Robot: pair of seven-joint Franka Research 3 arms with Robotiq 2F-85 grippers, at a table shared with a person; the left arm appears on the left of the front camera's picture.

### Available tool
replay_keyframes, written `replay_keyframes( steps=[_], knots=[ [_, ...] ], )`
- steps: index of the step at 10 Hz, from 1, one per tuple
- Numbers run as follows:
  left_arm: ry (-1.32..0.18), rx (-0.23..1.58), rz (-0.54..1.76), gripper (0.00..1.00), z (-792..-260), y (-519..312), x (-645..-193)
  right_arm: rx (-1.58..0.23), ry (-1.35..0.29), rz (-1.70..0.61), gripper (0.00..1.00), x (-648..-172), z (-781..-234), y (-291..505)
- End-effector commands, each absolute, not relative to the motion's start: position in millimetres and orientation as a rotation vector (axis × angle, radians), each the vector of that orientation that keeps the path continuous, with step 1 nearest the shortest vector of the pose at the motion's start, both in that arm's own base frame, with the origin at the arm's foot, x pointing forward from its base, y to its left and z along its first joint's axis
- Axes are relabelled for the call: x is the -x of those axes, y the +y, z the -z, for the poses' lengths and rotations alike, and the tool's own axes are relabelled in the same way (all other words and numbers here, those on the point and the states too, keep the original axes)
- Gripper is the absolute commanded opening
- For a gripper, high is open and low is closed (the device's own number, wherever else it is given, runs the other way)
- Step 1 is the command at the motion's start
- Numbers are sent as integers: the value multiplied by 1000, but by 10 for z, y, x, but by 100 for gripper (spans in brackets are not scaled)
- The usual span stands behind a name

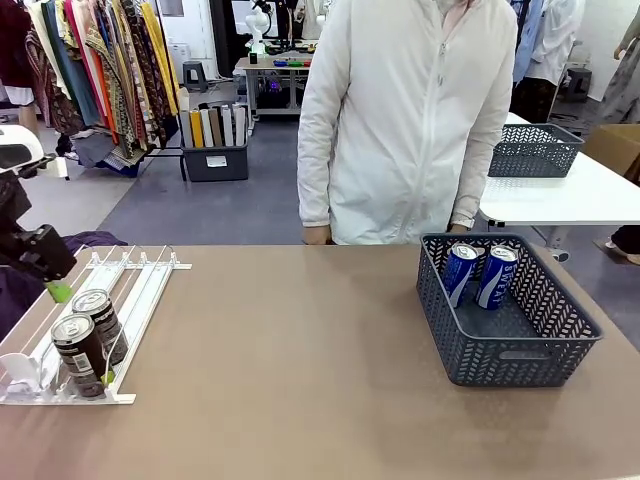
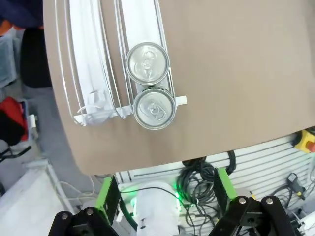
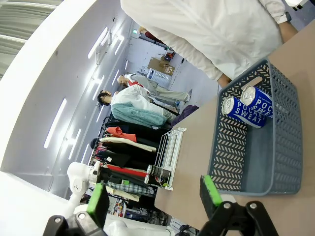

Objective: Retrieve and store the cans from the dispenser.
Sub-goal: Pick up one can from the Automatic Can Dispenser and place it in the middle of the table.

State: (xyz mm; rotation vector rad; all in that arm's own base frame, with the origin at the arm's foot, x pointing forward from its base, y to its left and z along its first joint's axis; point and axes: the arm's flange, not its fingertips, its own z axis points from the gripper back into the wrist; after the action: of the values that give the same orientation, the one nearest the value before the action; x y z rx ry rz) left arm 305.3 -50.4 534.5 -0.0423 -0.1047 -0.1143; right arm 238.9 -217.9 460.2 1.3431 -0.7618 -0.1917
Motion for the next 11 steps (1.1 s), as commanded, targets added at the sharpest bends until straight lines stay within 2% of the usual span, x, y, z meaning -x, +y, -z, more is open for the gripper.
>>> replay_keyframes(
  steps=[1, 7, 11],
  knots=[
    [-102, 10, 137, 100, -5144, -491, -3220, -1357, -795, 185, 100, -2421, -4642, -2173],
    [-84, 42, 54, 100, -4475, -495, -3597, -1357, -795, 185, 100, -2421, -4642, -2173],
    [-8, 76, 67, 100, -4222, -538, -3731, -1357, -795, 185, 100, -2421, -4642, -2173]
  ],
)
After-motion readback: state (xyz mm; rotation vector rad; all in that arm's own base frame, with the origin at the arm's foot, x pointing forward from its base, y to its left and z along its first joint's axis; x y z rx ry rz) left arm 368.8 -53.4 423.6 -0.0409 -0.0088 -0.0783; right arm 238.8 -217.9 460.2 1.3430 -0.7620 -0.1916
